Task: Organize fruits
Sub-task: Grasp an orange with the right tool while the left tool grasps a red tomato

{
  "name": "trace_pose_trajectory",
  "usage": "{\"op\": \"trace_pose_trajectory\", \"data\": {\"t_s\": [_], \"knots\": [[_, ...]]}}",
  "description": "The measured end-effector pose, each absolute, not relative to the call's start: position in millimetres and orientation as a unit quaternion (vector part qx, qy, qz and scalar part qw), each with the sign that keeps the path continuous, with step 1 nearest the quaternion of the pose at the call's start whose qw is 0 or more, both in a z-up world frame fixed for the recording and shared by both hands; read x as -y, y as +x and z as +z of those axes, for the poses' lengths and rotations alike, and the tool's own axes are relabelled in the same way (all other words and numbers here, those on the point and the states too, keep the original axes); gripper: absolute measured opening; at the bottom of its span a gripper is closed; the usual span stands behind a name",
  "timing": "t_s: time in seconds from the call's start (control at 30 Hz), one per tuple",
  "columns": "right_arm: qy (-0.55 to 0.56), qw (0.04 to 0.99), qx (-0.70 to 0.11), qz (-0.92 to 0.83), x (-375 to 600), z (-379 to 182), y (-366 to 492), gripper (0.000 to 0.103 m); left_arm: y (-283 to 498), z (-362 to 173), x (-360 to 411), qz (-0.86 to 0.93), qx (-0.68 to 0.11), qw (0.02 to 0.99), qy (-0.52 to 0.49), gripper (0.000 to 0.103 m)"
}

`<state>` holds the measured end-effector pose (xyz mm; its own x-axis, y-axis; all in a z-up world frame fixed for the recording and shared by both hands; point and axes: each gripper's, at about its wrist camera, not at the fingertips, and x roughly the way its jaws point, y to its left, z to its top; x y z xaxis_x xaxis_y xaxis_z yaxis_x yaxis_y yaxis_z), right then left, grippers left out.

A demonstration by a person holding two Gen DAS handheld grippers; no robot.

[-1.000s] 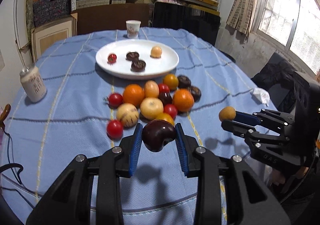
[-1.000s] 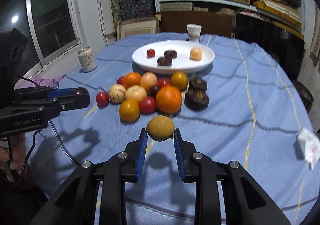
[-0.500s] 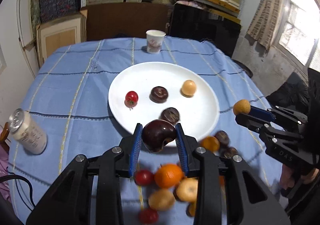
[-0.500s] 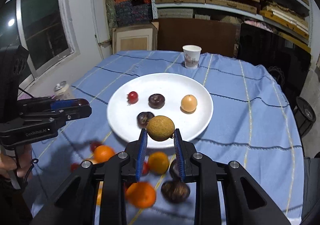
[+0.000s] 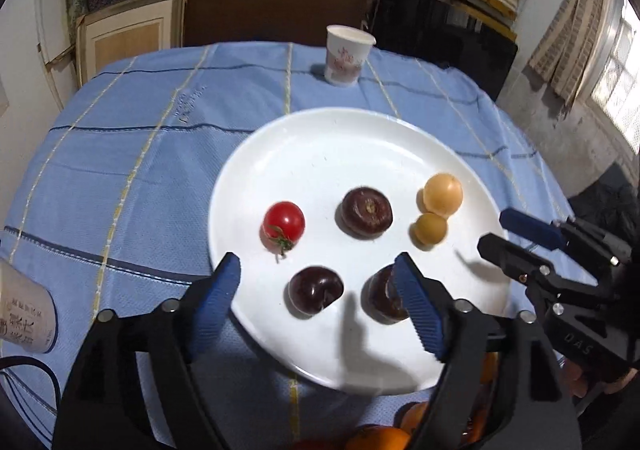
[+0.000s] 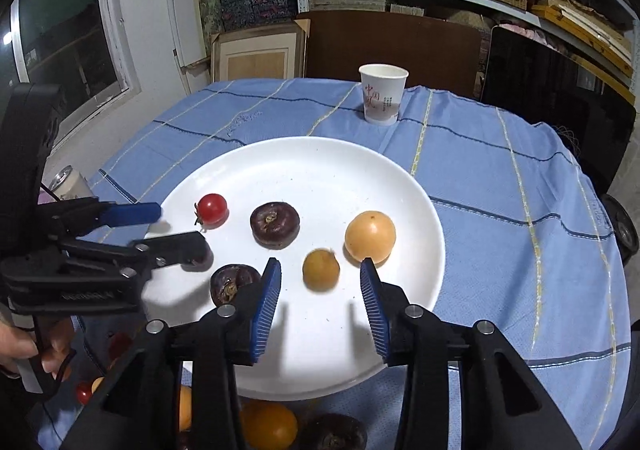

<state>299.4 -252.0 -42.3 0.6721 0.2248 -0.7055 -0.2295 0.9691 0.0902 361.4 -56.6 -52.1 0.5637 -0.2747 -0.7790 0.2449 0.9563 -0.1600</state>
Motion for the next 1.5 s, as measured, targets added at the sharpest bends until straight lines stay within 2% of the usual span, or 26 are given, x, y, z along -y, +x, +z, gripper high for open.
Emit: {"op": "trace_pose_trajectory", "data": {"t_s": [0.07, 0.2, 0.43, 0.67, 0.73, 0.8, 0.87, 1.03, 1.23, 1.4, 1.5], "knots": [[0.013, 0.915, -0.384, 0.122, 260.5, -37.7, 287.3, 0.041, 351.0, -42.5, 47.9, -0.146, -0.439, 0.886, -0.034, 0.079], [0.009, 0.915, -0.387, 0.115, 266.5, -34.5, 248.2, 0.041, 313.2, -28.1, 34.6, -0.153, -0.428, 0.89, -0.044, 0.088], [-0.01, 0.909, -0.394, 0.137, 251.4, -49.1, 157.3, 0.042, 220.6, -30.9, 29.1, -0.185, -0.421, 0.888, 0.001, 0.092], [-0.026, 0.905, -0.4, 0.14, 225.9, -75.1, 132.3, 0.042, 161.8, -59.0, 21.7, -0.176, -0.417, 0.892, 0.023, 0.093], [-0.03, 0.904, -0.404, 0.135, 220.2, -78.9, 138.6, 0.042, 156.6, -67.8, 18.3, -0.172, -0.425, 0.889, 0.017, 0.093], [-0.033, 0.905, -0.405, 0.124, 217.6, -82.3, 145.0, 0.05, 152.5, -73.2, 16.1, -0.17, -0.431, 0.886, 0.015, 0.093], [-0.033, 0.906, -0.407, 0.112, 216.9, -85.9, 152.1, 0.052, 149.3, -76.9, 13.8, -0.169, -0.434, 0.885, 0.016, 0.092], [-0.034, 0.908, -0.404, 0.109, 218.3, -90.8, 154.4, 0.044, 149.8, -85.4, 17.7, -0.157, -0.441, 0.883, 0.041, 0.093], [0.019, 0.917, -0.376, 0.129, 236.3, -78.6, 124.4, 0.043, 160.8, -94.2, 22.9, -0.117, -0.441, 0.885, 0.087, 0.093], [0.065, 0.916, -0.367, 0.151, 250.1, -80.9, 109.0, 0.043, 171.0, -101.6, 22.5, -0.111, -0.45, 0.882, 0.086, 0.092], [0.088, 0.912, -0.371, 0.15, 257.5, -83.4, 111.7, 0.043, 172.8, -103.4, 26.4, -0.113, -0.449, 0.881, 0.094, 0.081]]}}
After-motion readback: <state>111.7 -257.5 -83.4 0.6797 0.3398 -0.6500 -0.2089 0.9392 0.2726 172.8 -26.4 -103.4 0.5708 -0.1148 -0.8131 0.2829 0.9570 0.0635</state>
